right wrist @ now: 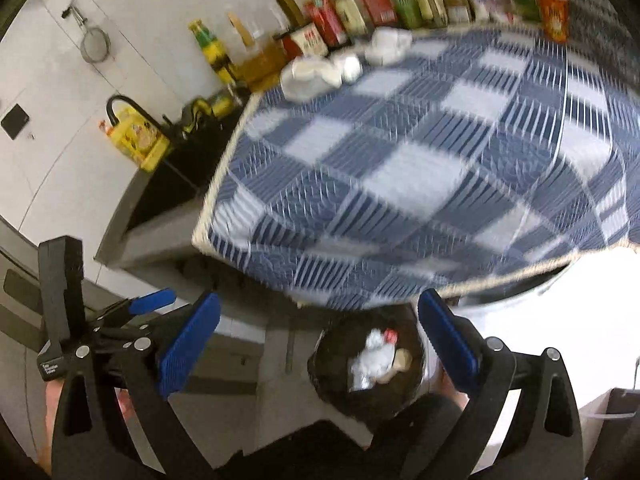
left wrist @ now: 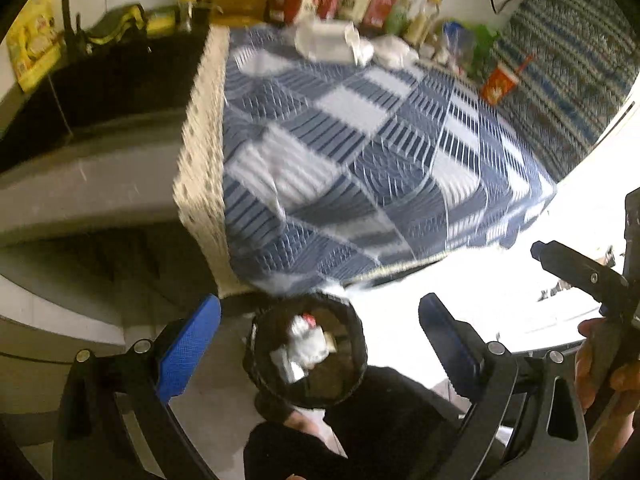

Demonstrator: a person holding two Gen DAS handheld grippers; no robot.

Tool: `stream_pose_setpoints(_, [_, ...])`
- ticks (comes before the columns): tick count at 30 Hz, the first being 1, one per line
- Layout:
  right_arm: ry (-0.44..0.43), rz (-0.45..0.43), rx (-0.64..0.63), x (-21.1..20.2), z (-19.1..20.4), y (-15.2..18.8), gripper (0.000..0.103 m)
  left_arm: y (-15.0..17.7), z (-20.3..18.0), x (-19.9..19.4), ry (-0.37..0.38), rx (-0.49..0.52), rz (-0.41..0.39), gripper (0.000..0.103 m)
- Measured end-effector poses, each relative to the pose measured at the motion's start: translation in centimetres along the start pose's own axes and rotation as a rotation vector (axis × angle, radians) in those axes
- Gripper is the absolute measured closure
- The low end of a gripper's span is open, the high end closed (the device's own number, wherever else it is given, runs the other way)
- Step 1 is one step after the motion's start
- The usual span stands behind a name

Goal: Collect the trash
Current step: 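Raise both tools from the bin back over the table, then grasp the large white tissue with the left tool while the right tool grasps a grey knitted cloth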

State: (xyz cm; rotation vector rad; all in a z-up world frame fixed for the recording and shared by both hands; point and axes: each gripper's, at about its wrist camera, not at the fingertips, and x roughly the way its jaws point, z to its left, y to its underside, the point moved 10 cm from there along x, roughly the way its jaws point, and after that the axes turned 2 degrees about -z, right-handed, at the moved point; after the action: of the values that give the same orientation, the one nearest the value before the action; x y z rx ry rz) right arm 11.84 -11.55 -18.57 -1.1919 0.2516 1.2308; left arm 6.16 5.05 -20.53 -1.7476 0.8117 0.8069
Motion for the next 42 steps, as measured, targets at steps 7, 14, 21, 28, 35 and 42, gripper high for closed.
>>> stream_pose_setpoints(7, [0.001,-0.068,-0.022,-0.7,-0.2,-3.2,0.005,-4.1,-1.2,-1.7,0.021,0.027,-0.082,0.007])
stream_pose_setpoints(14, [-0.008,-0.075,-0.01,-0.5,-1.7,-4.6,0.005,-7.1,-1.6,-1.0,0.003,0.026,-0.09,0.007])
stream_pose_setpoints(21, [-0.025,-0.082,-0.014,-0.7,-3.6,-7.4,0.005,-10.7,-2.0,0.5,-0.025,0.044,-0.099,0.007])
stream_pose_setpoints(28, [-0.044,-0.073,-0.029,1.2,-5.9,-13.2,0.005,-17.0,-1.9,3.0,-0.063,0.052,-0.097,0.007])
stream_pose_setpoints(35, [-0.067,-0.045,0.004,6.1,-8.7,-20.4,0.005,-23.3,-0.5,8.0,-0.101,0.022,-0.092,0.007])
stream_pose_setpoints(42, [-0.072,0.014,-0.013,13.0,-11.5,-26.8,0.005,-27.1,-0.4,12.8,-0.032,0.0,-0.083,0.007])
